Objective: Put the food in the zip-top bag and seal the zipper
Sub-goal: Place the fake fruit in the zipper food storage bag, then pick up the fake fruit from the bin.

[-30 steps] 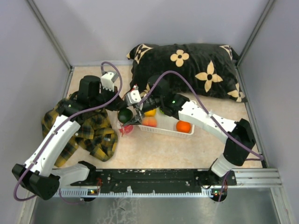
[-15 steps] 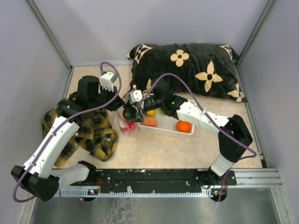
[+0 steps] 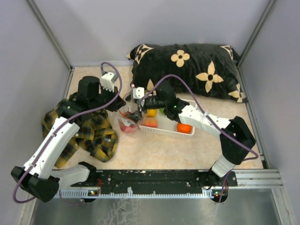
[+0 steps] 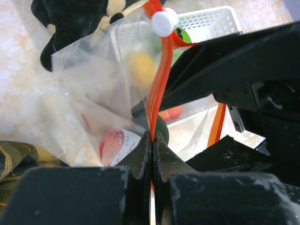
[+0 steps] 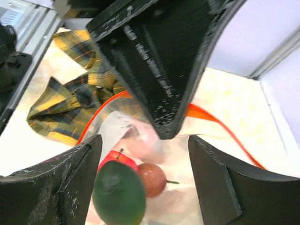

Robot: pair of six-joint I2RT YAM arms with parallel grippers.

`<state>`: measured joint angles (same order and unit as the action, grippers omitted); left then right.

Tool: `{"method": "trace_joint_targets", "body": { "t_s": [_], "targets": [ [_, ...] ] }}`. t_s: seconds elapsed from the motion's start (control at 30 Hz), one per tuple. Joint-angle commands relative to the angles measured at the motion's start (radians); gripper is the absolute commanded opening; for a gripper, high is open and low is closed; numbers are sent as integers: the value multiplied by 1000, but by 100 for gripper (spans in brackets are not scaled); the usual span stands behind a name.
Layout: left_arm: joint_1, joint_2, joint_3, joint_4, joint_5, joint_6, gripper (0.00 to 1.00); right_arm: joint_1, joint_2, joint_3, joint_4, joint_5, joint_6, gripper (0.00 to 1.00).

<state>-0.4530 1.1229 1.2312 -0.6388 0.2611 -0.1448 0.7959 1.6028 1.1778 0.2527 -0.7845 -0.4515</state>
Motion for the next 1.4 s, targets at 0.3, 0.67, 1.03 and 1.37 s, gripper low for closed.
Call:
{"method": "trace_joint_targets", "body": {
  "t_s": [0.3, 0.67, 1.03, 1.37],
  "targets": [
    [-3, 4, -2, 8, -72, -41, 0, -1, -112, 0, 92, 183, 119, 75],
    [-2, -9, -29, 31, -95, -63, 0, 34, -343, -115, -89, 423, 303, 74],
    [0, -26, -51, 45, -89, -64, 0, 27, -509, -160, -545, 862, 540, 73],
    [6, -38, -83, 57, -79, -57, 0, -60, -564, -199, -843, 982, 684, 78]
  ]
}}
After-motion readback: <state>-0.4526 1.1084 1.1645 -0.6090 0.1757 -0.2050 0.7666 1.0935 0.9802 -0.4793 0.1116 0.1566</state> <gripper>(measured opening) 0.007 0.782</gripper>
